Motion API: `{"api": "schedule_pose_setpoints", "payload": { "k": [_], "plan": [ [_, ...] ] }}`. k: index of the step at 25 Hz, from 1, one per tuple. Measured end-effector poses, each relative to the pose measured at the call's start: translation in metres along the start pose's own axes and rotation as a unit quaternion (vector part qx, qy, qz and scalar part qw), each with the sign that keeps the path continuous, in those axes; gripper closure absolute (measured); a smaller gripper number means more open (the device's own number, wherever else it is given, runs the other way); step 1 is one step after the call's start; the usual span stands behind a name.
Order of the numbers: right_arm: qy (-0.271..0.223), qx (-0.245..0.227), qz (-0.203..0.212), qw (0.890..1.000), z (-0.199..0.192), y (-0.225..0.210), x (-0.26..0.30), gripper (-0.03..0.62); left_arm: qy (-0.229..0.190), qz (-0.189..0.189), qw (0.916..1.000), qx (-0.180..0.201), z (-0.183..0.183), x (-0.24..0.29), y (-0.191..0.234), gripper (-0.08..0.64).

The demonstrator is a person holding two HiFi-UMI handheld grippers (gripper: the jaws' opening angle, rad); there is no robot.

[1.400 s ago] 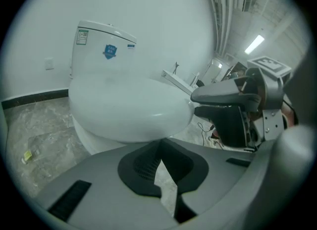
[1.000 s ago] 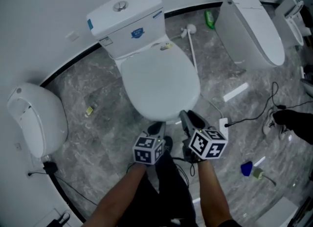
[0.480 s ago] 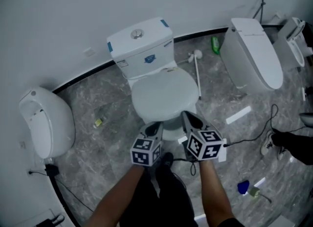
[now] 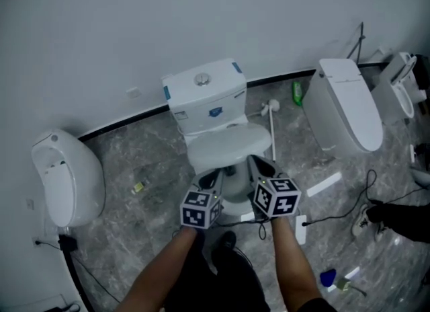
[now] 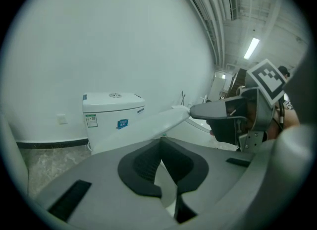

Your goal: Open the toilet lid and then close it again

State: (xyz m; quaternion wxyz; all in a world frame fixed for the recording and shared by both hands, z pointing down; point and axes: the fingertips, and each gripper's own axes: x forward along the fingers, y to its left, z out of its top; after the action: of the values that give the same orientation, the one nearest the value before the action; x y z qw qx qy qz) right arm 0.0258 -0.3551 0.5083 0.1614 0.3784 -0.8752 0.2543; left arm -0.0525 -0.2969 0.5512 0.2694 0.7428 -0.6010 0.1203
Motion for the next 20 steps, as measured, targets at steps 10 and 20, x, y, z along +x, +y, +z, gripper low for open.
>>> {"api": "schedule_pose_setpoints", "payload": {
  "k": [10,20],
  "plan": [
    [-0.021,-0.029,-0.052,0.998,0.057,0.007,0.035,0.572,-0.002,-0.027,0.9988,0.04,0.053,0.017,0.035,0.554],
    [-0.038,-0.019,-0.103,0.994,0.094,0.022,0.036,0.577,0.007,-0.051,0.9961,0.072,0.104,0.038,0.075,0.554]
  ]
}}
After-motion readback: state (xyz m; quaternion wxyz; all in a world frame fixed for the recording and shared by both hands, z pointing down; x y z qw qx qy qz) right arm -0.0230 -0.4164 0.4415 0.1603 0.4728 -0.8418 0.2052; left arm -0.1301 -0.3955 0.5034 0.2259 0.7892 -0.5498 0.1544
